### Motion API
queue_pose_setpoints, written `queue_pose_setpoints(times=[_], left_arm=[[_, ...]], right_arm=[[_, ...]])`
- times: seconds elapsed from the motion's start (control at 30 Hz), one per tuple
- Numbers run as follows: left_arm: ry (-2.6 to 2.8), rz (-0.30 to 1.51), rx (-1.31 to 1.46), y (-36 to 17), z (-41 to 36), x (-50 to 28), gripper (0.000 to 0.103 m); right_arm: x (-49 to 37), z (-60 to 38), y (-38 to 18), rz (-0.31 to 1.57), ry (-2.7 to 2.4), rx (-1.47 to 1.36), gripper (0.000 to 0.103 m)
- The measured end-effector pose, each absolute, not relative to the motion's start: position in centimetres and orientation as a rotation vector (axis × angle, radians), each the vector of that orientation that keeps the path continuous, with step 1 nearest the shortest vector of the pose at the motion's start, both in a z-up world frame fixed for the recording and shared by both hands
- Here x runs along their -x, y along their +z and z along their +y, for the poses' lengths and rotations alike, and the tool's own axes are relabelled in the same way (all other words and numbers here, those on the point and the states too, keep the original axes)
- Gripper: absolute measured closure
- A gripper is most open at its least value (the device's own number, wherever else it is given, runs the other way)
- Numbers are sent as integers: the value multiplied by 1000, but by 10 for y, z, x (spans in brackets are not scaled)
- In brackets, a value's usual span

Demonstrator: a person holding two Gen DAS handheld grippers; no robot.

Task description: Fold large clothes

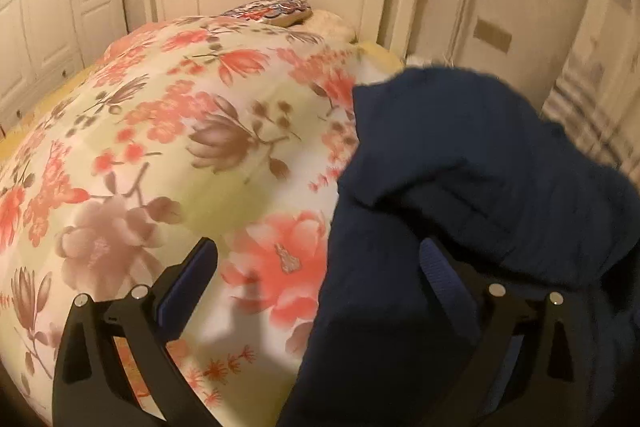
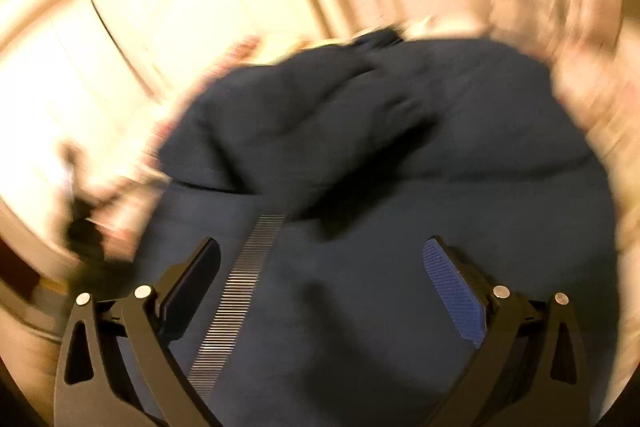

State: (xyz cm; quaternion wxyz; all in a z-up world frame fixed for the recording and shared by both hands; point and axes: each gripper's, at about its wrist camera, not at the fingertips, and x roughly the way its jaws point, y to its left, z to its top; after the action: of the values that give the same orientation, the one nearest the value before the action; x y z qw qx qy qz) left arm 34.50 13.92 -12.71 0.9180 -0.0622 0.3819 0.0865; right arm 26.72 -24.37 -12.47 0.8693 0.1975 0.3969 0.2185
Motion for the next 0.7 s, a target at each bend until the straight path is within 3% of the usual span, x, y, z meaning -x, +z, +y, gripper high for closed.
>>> queue_pose_setpoints(times=[0.27, 0.43, 0.6, 0.7], left_arm=[[171, 709, 58, -127, 124, -334, 2], [149, 706, 89, -127, 129, -333, 2], [134, 725, 109, -130, 132, -336, 2], [134, 722, 109, -130, 132, -335, 2]], right_arm=[[-301, -207, -125, 876, 558, -832, 4], [-323, -219, -169, 809, 472, -1304, 4], [-332, -218, -176, 750, 433, -1402, 4], [-327, -220, -182, 682, 341, -1446, 16]])
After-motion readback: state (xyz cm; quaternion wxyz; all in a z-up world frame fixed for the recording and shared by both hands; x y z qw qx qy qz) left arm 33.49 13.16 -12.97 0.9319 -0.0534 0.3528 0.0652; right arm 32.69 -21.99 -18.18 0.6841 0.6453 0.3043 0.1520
